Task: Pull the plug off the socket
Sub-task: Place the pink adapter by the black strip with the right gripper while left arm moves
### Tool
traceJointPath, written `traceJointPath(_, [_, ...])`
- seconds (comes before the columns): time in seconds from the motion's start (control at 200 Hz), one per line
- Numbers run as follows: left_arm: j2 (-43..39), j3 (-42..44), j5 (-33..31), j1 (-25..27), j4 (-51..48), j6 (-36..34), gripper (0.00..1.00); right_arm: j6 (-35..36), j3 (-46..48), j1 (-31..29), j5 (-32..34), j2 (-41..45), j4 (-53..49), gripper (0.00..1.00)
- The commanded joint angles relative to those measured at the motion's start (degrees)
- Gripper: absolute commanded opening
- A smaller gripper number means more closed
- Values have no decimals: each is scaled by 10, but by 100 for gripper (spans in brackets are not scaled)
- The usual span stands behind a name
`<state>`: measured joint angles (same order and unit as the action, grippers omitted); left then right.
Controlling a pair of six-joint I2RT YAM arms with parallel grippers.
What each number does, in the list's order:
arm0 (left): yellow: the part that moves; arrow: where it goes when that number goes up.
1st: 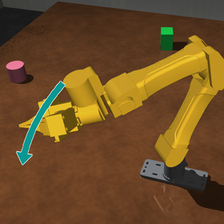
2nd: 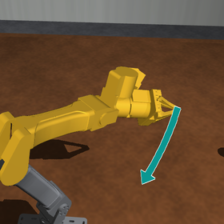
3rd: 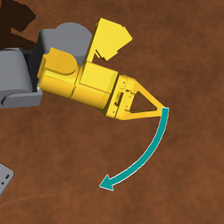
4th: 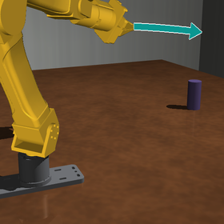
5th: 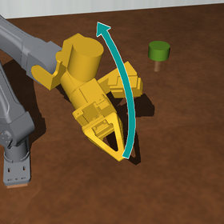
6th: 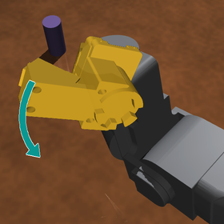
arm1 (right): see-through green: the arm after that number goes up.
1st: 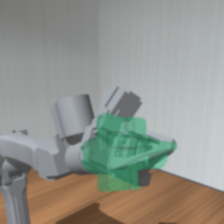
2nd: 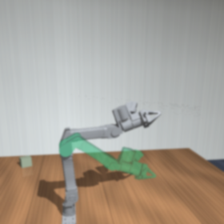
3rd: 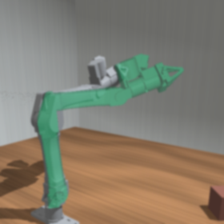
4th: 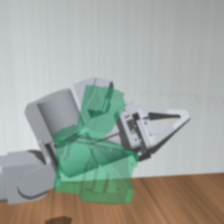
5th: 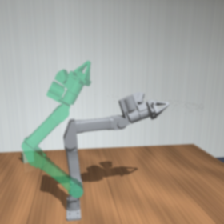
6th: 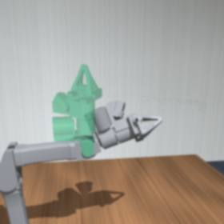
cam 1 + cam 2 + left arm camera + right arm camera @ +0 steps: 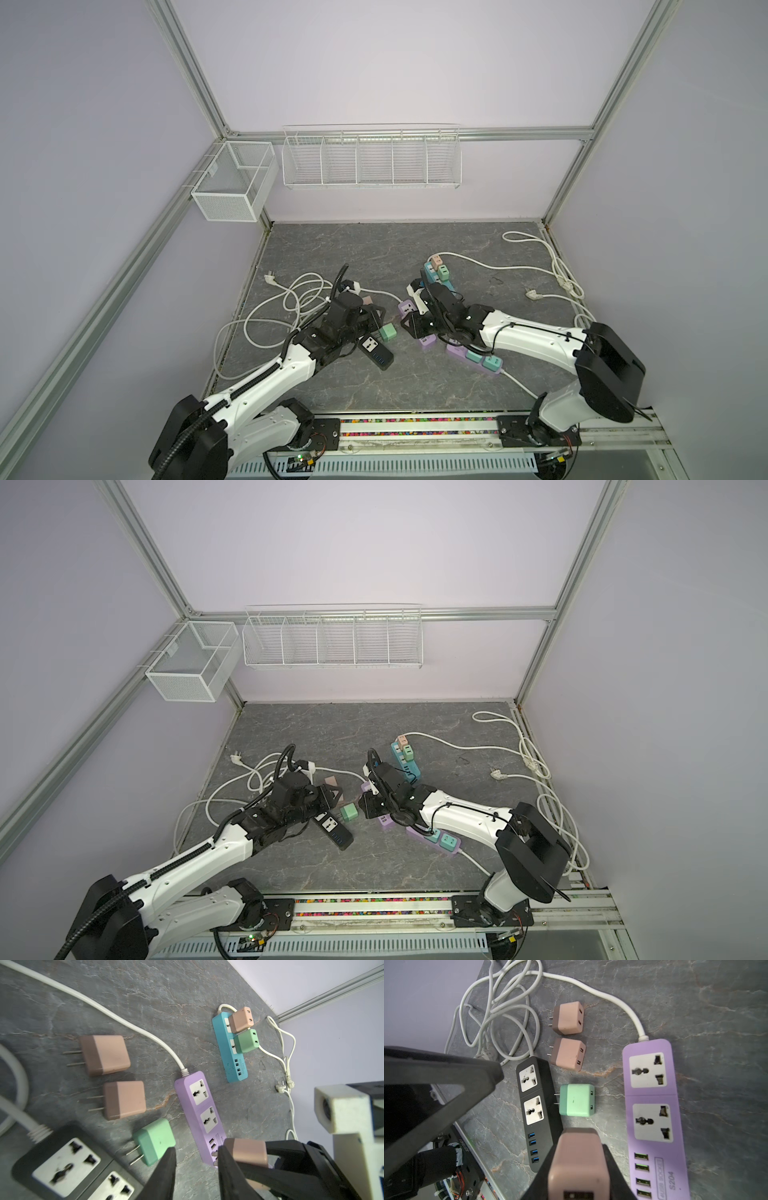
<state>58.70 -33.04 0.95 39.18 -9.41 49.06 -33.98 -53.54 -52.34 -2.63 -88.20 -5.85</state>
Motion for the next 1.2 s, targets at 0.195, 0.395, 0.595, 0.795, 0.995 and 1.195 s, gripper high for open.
traceJointPath(0.195, [-110, 44, -52, 0, -61, -15, 41, -63, 53, -26, 5, -32, 78, 20])
traceJointPath(0.395, [-124, 51, -55, 0, -76, -14, 43, -74, 66, -42, -2, -57, 100, 20])
traceJointPath(0.595, [-116, 53, -50, 0, -66, -12, 44, -87, 65, -49, -8, -85, 121, 20])
traceJointPath(0.795, [-107, 50, -47, 0, -62, -9, 45, -91, 54, -51, -12, -110, 136, 20])
traceJointPath(0.995, [-110, 56, -51, 0, -65, -5, 45, -90, 43, -54, -32, -133, 150, 20])
traceJointPath(1.195, [-113, 60, -51, -1, -63, -2, 46, -90, 35, -61, -50, -151, 157, 22])
